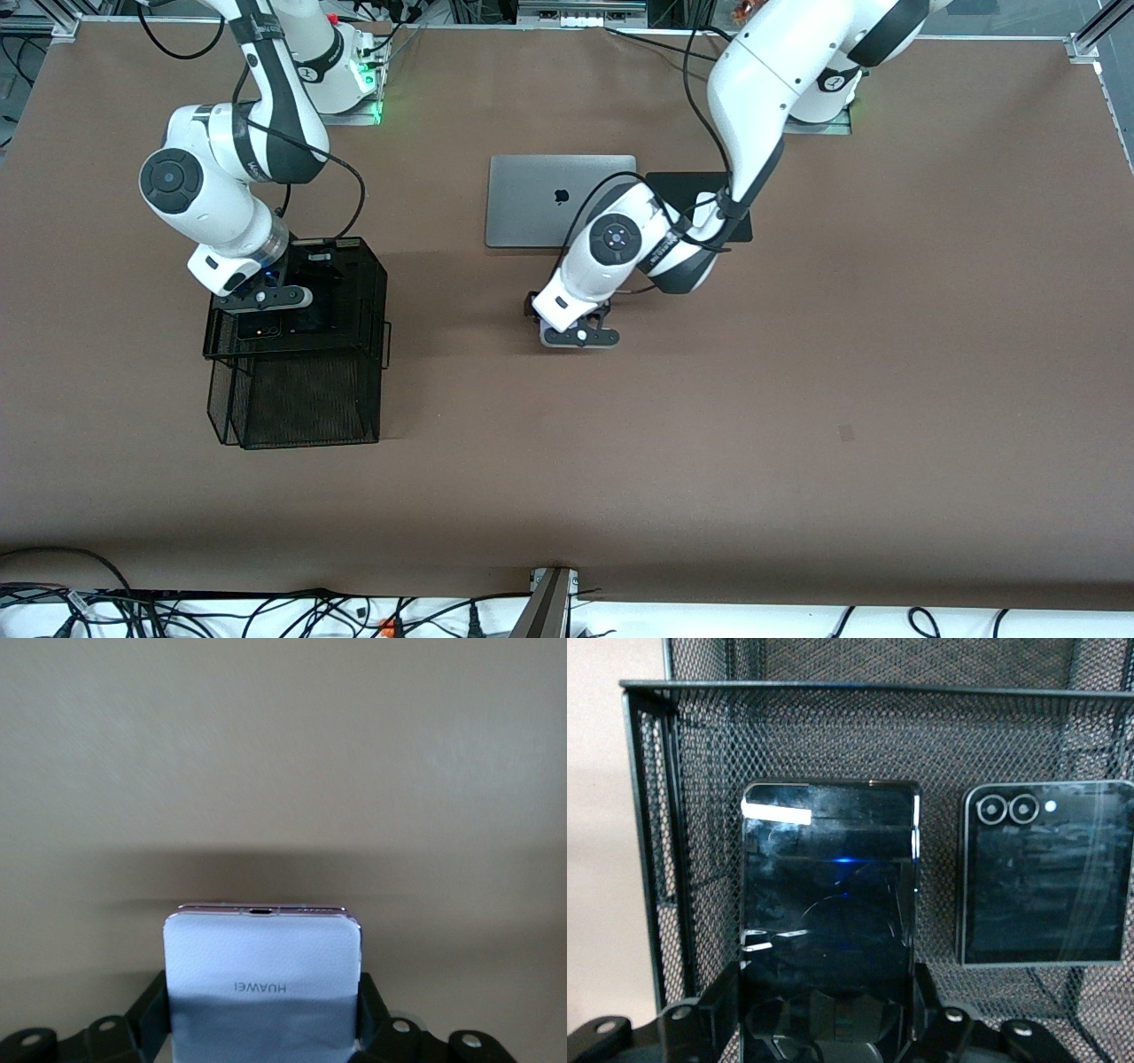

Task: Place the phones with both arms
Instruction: 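Drop the smartphone in the basket while the left gripper places the white phone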

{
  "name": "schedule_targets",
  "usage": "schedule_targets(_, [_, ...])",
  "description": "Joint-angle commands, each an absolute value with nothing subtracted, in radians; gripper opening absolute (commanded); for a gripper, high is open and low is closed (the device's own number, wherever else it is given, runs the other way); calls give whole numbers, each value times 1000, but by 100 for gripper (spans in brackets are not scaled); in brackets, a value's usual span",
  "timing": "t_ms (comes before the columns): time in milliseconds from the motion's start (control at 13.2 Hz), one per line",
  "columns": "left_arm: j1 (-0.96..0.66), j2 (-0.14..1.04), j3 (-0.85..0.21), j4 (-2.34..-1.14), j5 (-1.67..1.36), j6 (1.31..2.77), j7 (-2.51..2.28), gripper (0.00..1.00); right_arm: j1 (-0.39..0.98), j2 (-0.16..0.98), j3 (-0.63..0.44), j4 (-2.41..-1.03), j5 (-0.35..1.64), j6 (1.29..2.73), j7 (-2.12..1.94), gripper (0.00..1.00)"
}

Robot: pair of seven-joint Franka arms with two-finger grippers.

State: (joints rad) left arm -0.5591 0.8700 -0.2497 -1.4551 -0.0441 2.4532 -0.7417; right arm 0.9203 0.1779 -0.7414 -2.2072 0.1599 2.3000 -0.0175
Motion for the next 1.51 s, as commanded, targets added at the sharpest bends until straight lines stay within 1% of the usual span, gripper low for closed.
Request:
schedule_targets(0, [-587, 888, -233, -1425, -72, 2451, -744, 82, 930, 204, -738, -2204, 192, 2339, -22, 25])
schedule_targets(76, [-588, 884, -232, -1425, -55, 2451, -738, 100, 928, 209, -735, -2203, 213, 2339, -23, 68])
schedule_targets(151, [-584, 876, -232, -1430, -55, 2448, -727, 100, 930, 218, -735, -2195, 230, 2338, -25, 100])
schedule_targets(302, [-574, 832, -221, -1440, -57, 2419, -733, 100, 927, 218, -735, -2157, 232, 2321, -31, 100])
schedule_targets(378, [-563, 798, -206, -1434, -55, 2369, -732, 100, 925, 215, -736, -2123, 232, 2283, -31, 100])
schedule_targets(604, [-485, 688, -176, -1430, -45, 2194, -729, 100, 896, 213, -749, -1946, 233, 2061, -26, 100])
schedule_targets(755, [-424, 606, -178, -1430, 56, 2018, -689, 100, 871, 216, -749, -1826, 224, 1904, -23, 100])
schedule_targets(906, [-355, 528, -178, -1430, 133, 1877, -544, 100, 873, 219, -747, -1738, 219, 1809, 7, 100])
schedule_targets(1057, [-255, 462, -178, -1428, 130, 1757, -394, 100, 894, 242, -738, -1678, 222, 1786, 110, 100])
schedule_targets(1208, [-152, 405, -178, -1428, 133, 1691, -255, 100, 965, 306, -732, -1619, 235, 1790, 265, 100])
schedule_targets(1435, [-19, 316, -178, -1443, 126, 1680, -56, 100, 1090, 432, -723, -1519, 251, 1799, 450, 100])
